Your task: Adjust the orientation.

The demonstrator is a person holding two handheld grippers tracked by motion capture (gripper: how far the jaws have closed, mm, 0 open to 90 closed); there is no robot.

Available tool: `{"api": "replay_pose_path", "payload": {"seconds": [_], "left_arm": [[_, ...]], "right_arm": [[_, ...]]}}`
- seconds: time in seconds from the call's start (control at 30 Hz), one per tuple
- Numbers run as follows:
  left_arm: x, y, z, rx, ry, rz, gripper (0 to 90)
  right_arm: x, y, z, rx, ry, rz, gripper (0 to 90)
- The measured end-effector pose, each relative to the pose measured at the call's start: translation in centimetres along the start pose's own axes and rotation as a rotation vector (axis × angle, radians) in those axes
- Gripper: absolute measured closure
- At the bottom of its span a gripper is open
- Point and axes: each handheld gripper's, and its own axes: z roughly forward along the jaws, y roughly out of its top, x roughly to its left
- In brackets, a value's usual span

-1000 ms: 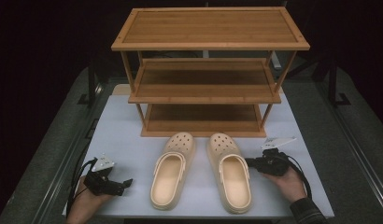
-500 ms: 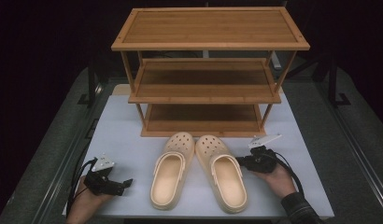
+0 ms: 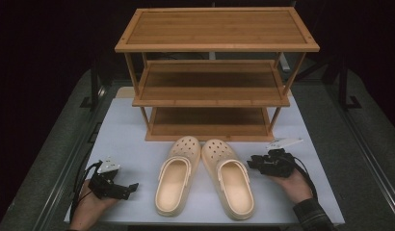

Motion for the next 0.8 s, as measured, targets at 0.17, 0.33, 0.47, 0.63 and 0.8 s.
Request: {"api": "replay_pose_path", "payload": {"seconds": [0.17, 0.33, 0.47, 0.63, 0.8], "left_arm": [[-0.6, 0.9, -0.4, -0.032, -0.022, 0.015, 0.0], [-1.2, 1.8, -1.1, -0.057, -0.042, 0.034, 0.0], [-1.7, 2.5, -1.8, -0.085, -0.069, 0.039, 0.0], [-2.4, 3.2, -2.4, -0.116, -0.102, 0.041, 0.0], [-3.0, 4.1, -2.6, -0.123, -0.118, 0.061, 0.0]], "right_arm": [[-0.6, -0.5, -1.4, -0.017, -0.035, 0.06, 51.5], [-0.6, -0.9, -2.7, -0.036, -0.044, 0.087, 41.7], [0.0, -0.9, -3.5, -0.043, -0.035, 0.09, 37.8], [0.8, -0.7, -4.0, -0.054, -0.025, 0.075, 34.3], [1.3, -0.3, -4.1, -0.063, -0.02, 0.069, 29.1]]}}
